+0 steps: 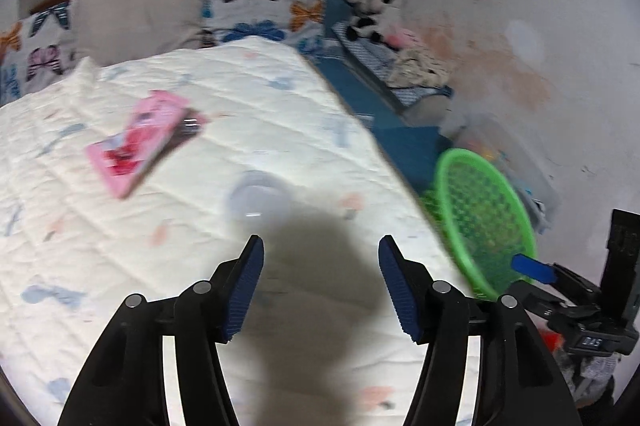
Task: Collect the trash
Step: 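Move both grippers back toward the clear dome lid on the bed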
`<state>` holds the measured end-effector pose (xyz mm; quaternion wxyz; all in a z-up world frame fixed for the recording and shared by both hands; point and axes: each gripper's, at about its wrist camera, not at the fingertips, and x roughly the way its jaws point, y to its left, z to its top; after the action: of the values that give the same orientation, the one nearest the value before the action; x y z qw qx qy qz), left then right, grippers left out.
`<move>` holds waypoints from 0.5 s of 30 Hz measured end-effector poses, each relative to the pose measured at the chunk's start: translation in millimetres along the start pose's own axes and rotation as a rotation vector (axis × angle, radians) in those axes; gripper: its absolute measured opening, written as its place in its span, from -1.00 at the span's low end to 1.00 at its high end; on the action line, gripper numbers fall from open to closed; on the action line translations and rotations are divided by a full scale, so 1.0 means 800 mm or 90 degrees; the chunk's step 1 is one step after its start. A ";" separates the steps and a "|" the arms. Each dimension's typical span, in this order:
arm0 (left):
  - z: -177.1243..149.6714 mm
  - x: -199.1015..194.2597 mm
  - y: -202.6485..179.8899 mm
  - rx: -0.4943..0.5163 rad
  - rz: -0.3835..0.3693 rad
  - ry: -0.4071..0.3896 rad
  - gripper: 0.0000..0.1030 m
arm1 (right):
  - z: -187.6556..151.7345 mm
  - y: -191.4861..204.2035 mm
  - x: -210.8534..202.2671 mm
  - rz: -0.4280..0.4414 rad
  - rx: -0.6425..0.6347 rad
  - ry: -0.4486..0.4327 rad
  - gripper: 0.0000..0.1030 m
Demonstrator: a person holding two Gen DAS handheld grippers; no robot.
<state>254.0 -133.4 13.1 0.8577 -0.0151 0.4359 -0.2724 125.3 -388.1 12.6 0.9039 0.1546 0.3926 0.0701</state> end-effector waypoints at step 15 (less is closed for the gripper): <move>0.015 -0.027 0.119 -0.040 0.133 -0.026 0.34 | 0.039 0.105 0.094 0.046 -0.111 0.036 0.58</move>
<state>296.4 -44.5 11.2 0.8891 -0.0019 0.4260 -0.1673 199.3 -297.0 9.3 0.8993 0.0874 0.4046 0.1412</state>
